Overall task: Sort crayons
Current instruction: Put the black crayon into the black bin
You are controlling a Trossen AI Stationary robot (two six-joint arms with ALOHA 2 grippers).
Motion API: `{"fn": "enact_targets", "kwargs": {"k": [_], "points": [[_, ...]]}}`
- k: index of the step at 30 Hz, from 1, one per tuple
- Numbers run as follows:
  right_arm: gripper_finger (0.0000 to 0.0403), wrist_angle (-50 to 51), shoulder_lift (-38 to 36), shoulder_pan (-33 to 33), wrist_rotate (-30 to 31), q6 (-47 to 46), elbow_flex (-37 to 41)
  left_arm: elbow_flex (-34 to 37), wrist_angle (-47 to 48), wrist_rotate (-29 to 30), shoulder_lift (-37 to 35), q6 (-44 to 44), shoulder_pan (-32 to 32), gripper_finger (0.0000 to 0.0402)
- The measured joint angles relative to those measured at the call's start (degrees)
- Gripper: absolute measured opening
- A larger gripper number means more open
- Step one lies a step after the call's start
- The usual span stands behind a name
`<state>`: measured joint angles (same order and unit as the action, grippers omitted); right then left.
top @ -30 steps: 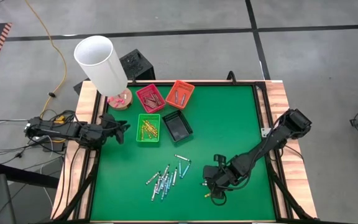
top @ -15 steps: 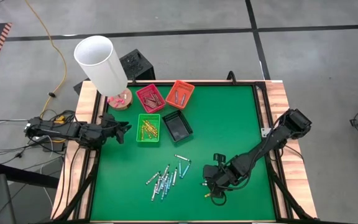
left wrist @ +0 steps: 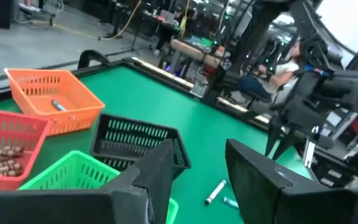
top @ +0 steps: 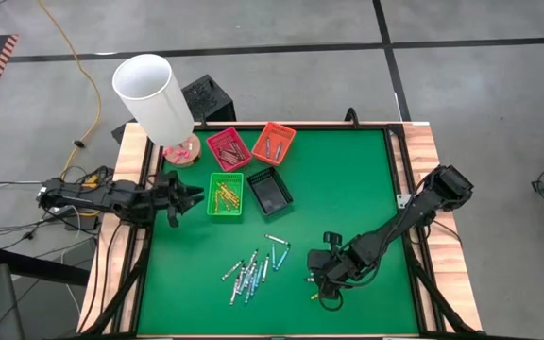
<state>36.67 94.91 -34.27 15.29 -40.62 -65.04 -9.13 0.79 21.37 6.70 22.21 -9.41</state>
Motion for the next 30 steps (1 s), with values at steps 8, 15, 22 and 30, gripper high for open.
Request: {"fn": "enact_targets", "kwargs": {"k": [8, 15, 22, 30], "points": [[0.0067, 0.02, 0.0, -0.01, 2.64, 0.57, 0.0, 0.0, 2.79, -6.0, 0.02, -0.15, 0.02, 0.0137], [0.0067, 0.03, 0.0, -0.01, 4.18, 0.6, 0.0, 0.0, 2.78, -8.64, 0.02, -1.68, 0.0, 0.0137], [0.0067, 0.01, 0.0, -0.01, 4.17, 0.15, 0.0, 0.0, 2.74, -8.57, 0.02, -5.81, 0.0, 0.0137], [0.0067, -0.54, 0.0, -0.01, 4.17, 0.11, 0.0, 0.0, 2.5, -5.68, -0.7, -9.74, 0.02, 0.0137]]}}
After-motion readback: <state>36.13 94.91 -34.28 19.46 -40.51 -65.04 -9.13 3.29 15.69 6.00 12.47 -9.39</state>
